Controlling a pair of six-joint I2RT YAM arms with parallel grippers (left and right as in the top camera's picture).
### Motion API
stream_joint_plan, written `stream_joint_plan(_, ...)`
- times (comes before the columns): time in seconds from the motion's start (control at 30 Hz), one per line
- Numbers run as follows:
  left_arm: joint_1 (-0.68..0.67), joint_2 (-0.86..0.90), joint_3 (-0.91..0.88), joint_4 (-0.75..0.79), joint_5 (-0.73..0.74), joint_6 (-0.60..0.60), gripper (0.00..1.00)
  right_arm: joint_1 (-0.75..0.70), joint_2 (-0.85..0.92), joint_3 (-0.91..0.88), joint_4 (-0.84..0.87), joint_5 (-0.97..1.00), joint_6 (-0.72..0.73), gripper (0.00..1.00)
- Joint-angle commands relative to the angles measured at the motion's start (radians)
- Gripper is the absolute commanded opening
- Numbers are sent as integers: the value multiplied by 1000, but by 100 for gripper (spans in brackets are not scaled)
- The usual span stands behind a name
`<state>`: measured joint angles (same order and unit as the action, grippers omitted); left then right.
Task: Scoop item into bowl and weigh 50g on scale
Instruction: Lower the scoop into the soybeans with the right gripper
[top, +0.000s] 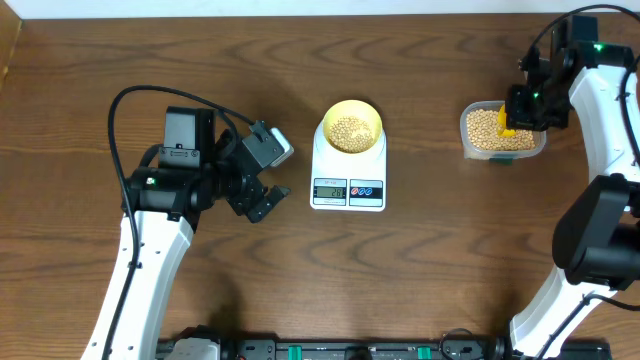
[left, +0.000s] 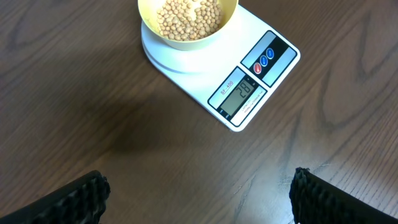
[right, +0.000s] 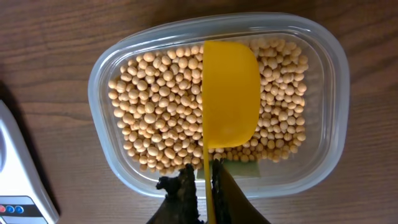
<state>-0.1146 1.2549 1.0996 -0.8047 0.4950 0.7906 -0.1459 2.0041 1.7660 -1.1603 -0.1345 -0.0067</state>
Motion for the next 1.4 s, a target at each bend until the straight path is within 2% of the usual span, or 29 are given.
stream_joint_plan(0.0,3,-1,-2,-3,1,13,95,-8,12,56,-11,-7,14,9)
stream_joint_plan(0.07,3,-1,-2,-3,1,13,95,-8,12,75,-19,-6,14,9)
stream_joint_plan(0.13,3,-1,-2,-3,2,13,95,-8,12,88,-26,-7,14,1)
stream_joint_plan(0.5,3,-1,-2,-3,2,13,95,-8,12,92,-75,-7,14,1)
stream_joint_plan(0.67,3,-1,-2,-3,2,13,95,-8,-5,116,-116,-86,-41,1)
stream_joint_plan(0.9,3,-1,-2,-3,1,13,95,-12,-15,284,-281,-84,-105,1)
stream_joint_plan(1.1,3,-1,-2,-3,2,13,95,-27,-15,427,-436,-78,-80,1)
stream_joint_plan(1.37,3,-1,-2,-3,2,13,95,-29,-14,441,-537,-20,-116,1)
